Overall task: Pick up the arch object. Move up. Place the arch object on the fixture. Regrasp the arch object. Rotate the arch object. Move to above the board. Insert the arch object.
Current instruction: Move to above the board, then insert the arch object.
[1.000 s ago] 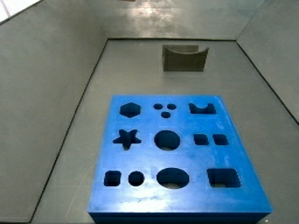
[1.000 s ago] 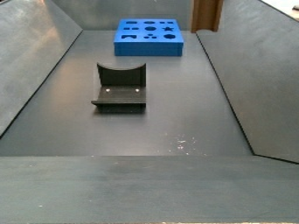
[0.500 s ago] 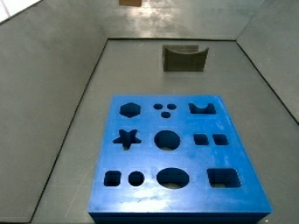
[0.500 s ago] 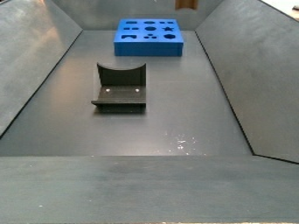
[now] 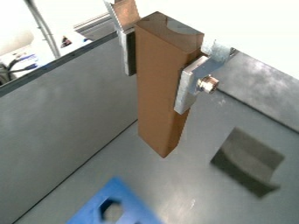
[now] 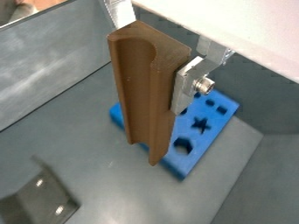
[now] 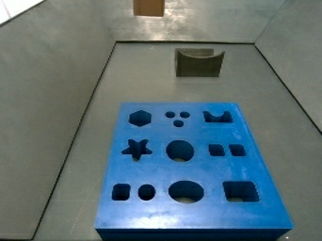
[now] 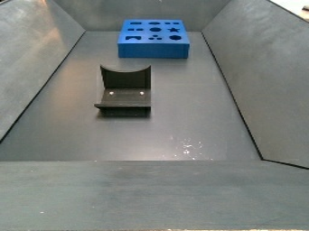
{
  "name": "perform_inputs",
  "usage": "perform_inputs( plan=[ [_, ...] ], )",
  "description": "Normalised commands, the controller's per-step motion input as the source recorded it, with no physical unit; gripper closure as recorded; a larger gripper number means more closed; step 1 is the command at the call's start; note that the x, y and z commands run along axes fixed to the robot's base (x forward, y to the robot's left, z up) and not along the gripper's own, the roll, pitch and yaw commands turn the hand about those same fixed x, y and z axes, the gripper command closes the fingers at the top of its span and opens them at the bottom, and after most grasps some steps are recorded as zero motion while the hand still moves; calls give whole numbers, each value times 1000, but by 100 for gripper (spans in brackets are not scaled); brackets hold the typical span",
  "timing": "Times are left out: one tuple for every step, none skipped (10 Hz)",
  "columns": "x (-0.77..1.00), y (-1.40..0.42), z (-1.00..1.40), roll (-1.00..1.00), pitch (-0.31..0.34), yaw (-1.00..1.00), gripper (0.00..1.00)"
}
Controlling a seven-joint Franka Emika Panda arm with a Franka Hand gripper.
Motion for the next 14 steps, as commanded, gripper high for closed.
perform_inputs(
  plan=[
    [247, -753, 112, 7, 140, 8, 100],
    [185, -483, 80, 15, 133, 10, 100],
    [150, -344, 65, 20, 118, 8, 100],
    [91, -184, 44, 31, 93, 13, 100],
    [0, -9, -26, 10, 0, 0, 100],
    [0, -20, 0, 0, 0, 0, 100],
    [491, -143, 0, 0, 4, 0, 100],
    [926, -137, -3, 0, 0, 0, 100],
    [1000, -174, -37, 0, 27, 0, 100],
    [1000, -143, -74, 7, 47, 0, 100],
    [1000, -134, -123, 29, 63, 0, 100],
    [1000, -134, -180, 53, 80, 0, 100],
    [1000, -71, -280, 110, 147, 0, 100],
    [1000, -63, -303, 124, 149, 0, 100]
  ],
)
